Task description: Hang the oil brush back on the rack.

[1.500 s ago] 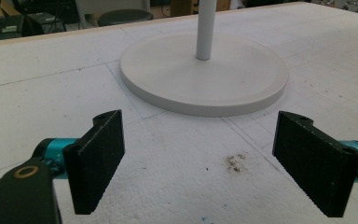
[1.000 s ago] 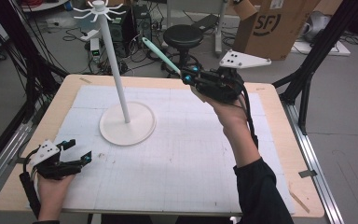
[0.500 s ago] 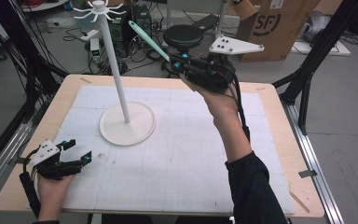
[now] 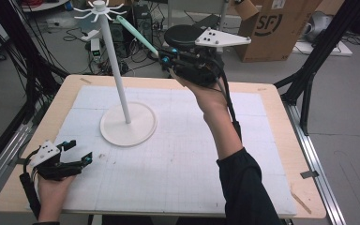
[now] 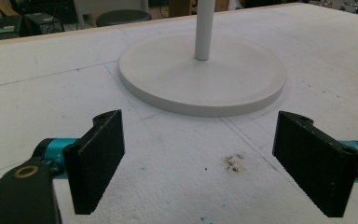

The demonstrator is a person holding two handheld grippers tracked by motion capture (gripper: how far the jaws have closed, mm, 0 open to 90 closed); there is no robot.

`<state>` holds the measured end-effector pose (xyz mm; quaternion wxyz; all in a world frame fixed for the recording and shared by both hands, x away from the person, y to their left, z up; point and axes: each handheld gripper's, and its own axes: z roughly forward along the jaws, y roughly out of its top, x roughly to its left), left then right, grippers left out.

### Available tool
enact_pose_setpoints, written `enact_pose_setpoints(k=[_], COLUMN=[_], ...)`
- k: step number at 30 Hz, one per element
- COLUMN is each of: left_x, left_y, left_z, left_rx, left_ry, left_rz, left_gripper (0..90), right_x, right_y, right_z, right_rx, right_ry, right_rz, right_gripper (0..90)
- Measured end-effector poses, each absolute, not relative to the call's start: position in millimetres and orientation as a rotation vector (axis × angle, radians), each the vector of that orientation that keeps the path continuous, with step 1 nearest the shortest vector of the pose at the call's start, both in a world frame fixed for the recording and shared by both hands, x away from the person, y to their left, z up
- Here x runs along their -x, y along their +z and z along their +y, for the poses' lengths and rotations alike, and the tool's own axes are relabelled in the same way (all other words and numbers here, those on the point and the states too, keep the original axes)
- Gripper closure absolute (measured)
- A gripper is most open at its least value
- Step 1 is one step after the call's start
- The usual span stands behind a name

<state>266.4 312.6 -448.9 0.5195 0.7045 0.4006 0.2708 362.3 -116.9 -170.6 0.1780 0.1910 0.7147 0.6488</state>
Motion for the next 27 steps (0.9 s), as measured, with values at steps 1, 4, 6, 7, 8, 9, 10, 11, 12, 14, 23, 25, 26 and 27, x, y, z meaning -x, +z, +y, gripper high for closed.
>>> enact_pose_setpoints(k=[1, 4, 6, 7, 8, 9, 10, 11, 12, 14, 23, 25, 26, 27], left_x=[-266, -266, -266, -266, -266, -266, -266, -266, -266, -266, -266, -266, -266, -266], left_y=[-449, -449, -449, -449, -449, -449, -449, -449, -449, -449, -449, -449, -449, -449], left_z=[313, 313, 313, 312, 312, 312, 312, 312, 312, 312, 313, 313, 312, 313], left_rx=[-1.692, -1.693, -1.692, -1.692, -1.692, -1.692, -1.692, -1.692, -1.693, -1.693, -1.695, -1.697, -1.696, -1.697], left_ry=[0.65, 0.65, 0.651, 0.651, 0.652, 0.652, 0.652, 0.651, 0.652, 0.652, 0.652, 0.652, 0.653, 0.652], left_rz=[0.959, 0.959, 0.958, 0.96, 0.96, 0.959, 0.959, 0.959, 0.958, 0.959, 0.957, 0.955, 0.955, 0.954], left_gripper=[17.4, 17.3, 17.4, 17.3, 17.4, 17.4, 17.4, 17.4, 17.3, 17.4, 17.4, 17.4, 17.4, 17.4], right_x=[-363, -362, -362, -363, -363, -363, -363, -363, -363, -363, -364, -365, -366, -366], right_y=[-171, -171, -171, -171, -171, -171, -172, -172, -172, -172, -173, -174, -174, -174], right_z=[-116, -113, -111, -111, -110, -110, -109, -109, -108, -107, -103, -103, -102, -101], right_rx=[-0.54, -0.535, -0.531, -0.531, -0.532, -0.533, -0.536, -0.534, -0.531, -0.53, -0.539, -0.542, -0.545, -0.545], right_ry=[1.84, 1.844, 1.844, 1.841, 1.841, 1.842, 1.837, 1.839, 1.839, 1.837, 1.82, 1.823, 1.817, 1.816], right_rz=[2.023, 2.022, 2.022, 2.022, 2.024, 2.025, 2.023, 2.024, 2.024, 2.026, 2.023, 2.026, 2.025, 2.025], right_gripper=[82.9, 82.9, 82.9, 82.9, 82.9, 82.9, 82.9, 82.9, 82.9, 82.9, 82.9, 82.9, 82.9, 82.9])
